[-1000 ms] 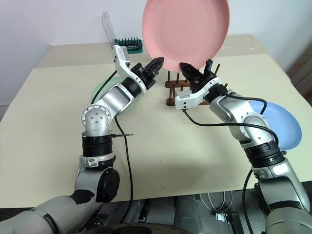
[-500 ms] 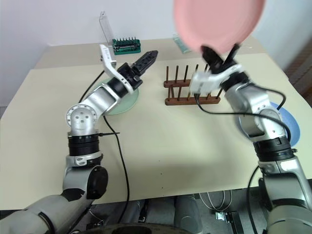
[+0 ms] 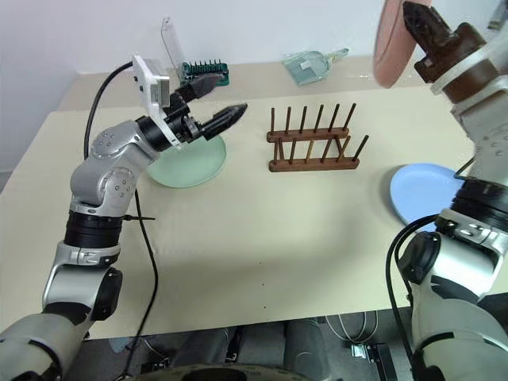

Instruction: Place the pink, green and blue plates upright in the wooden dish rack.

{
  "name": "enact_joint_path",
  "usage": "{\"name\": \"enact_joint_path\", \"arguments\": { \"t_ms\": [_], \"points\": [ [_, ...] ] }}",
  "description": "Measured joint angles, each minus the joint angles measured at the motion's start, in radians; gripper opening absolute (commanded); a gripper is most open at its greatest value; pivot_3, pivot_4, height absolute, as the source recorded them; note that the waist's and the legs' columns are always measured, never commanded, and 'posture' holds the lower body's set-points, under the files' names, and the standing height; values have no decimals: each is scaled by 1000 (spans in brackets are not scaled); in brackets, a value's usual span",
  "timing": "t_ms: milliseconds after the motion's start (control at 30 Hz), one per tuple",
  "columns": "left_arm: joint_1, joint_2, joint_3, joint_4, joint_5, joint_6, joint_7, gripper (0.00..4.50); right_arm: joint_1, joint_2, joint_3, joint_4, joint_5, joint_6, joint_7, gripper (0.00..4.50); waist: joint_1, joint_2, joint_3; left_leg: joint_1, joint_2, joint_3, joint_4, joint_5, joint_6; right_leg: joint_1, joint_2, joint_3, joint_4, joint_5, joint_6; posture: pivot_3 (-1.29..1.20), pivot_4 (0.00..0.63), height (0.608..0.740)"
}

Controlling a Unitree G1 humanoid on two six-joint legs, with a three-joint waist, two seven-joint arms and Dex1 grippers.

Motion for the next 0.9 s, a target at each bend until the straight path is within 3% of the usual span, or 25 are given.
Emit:
{"name": "enact_joint_path", "arguments": {
  "t_ms": [233, 567, 900],
  "points": [
    [39, 3, 3, -65, -50, 44, -94, 4445, 17, -45, -29, 70, 120, 150, 1, 0, 0, 0, 0, 0, 1, 1, -1, 1, -1, -2, 0, 0, 0, 0, 0, 0, 150, 740],
    [39, -10, 5, -72, -47, 49, -83, 4445, 80, -54, 70, 153, 35, 37, 108, 0, 5, 0, 0, 0, 0, 2, -1, 1, -1, -2, 0, 0, 0, 1, 1, 0, 150, 740],
    [39, -13, 15, -88, -45, 49, -47, 4445, 79, -54, 77, 262, -18, -47, 149, 0, 5, 0, 0, 0, 0, 2, -1, 1, -1, -2, 0, 0, 1, 0, 1, 0, 150, 740]
  ]
}}
